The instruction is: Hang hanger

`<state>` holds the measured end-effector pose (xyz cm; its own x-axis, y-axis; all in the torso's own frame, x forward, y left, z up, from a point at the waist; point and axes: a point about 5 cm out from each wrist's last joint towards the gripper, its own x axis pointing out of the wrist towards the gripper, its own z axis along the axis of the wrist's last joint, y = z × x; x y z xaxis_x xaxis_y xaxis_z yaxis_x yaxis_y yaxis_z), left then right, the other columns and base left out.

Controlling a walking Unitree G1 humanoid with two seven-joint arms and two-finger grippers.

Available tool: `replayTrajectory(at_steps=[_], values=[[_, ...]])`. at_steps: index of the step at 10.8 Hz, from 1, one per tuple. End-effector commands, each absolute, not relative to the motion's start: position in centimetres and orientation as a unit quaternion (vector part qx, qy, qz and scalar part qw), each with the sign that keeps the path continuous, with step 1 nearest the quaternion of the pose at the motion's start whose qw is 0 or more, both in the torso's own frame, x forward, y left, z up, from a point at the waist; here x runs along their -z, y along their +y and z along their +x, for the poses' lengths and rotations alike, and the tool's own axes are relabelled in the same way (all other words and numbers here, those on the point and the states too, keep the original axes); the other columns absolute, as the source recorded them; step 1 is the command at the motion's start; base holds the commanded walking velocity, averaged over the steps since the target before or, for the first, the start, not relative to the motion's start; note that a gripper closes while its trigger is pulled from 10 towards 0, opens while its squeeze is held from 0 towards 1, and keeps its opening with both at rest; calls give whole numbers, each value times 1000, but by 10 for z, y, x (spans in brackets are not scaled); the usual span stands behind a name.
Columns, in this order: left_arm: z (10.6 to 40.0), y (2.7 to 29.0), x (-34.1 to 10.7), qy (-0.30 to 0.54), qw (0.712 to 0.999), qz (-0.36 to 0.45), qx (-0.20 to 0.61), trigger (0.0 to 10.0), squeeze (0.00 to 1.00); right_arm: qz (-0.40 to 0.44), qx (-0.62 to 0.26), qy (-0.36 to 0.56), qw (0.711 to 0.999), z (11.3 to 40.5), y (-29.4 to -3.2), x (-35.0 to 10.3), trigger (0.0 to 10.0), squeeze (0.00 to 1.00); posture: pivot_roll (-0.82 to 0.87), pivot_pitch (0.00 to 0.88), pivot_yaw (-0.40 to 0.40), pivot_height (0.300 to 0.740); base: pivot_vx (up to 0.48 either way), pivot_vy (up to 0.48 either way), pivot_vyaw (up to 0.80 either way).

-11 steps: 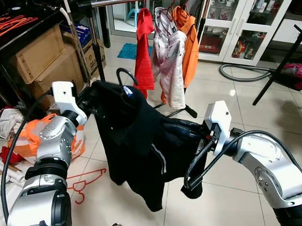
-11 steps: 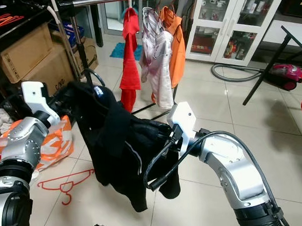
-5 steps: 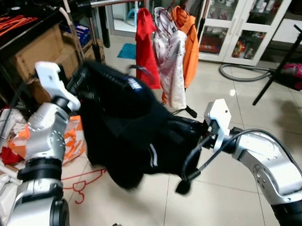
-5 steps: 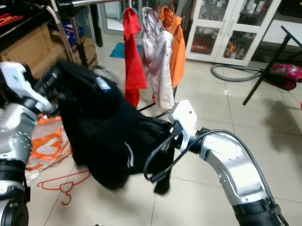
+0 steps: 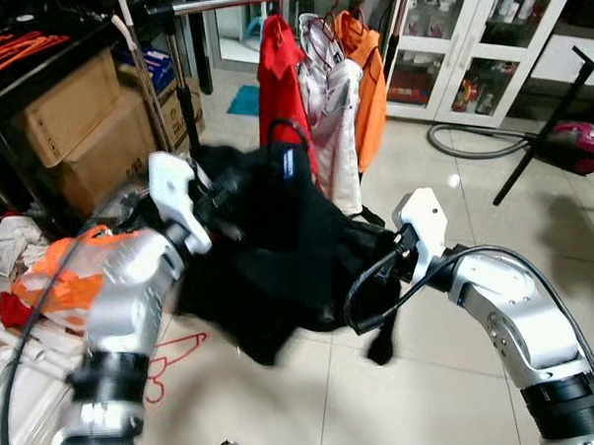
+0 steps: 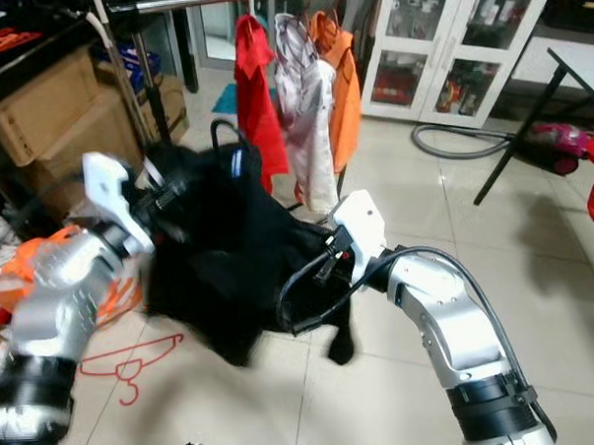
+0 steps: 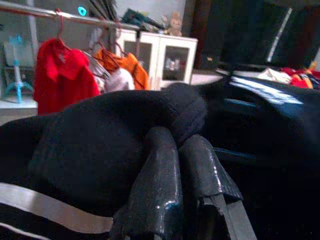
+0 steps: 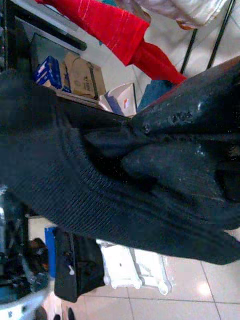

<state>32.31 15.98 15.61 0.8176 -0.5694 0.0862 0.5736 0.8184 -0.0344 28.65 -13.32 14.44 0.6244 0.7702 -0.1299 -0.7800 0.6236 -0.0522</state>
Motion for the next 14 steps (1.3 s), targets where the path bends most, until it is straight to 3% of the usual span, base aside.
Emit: replayTrajectory(at_steps=[1,5,6,7,8,10,14], values=[[321,148,-160,-40,946,-20,321,0,0,-56,-424,30,904,291,-135,-152,0,0,-44,16,-30,740,0,0,0],[302,116,-161,-25,930,-27,365,0,0,-60,-411,40,909,293,-138,-148,0,0,-48,17,-23,740,0,0,0],[309,132,-133,42,955,-2,294,10000,0,-60,-407,39,911,293,-141,-148,0,0,-49,19,-20,740,0,0,0],[313,147,-119,72,967,4,245,10000,0,-59,-404,38,912,294,-143,-149,0,0,-49,19,-20,740,0,0,0],[314,170,-105,100,973,33,205,10000,1000,-62,-397,39,915,295,-149,-150,0,0,-50,16,-21,740,0,0,0],[319,198,-106,95,984,40,143,10000,1000,-64,-390,41,918,297,-154,-150,0,0,-50,12,-23,740,0,0,0],[322,187,-155,5,973,57,221,10000,1000,-70,-372,50,924,303,-159,-143,0,0,-39,0,-34,740,0,0,0]])
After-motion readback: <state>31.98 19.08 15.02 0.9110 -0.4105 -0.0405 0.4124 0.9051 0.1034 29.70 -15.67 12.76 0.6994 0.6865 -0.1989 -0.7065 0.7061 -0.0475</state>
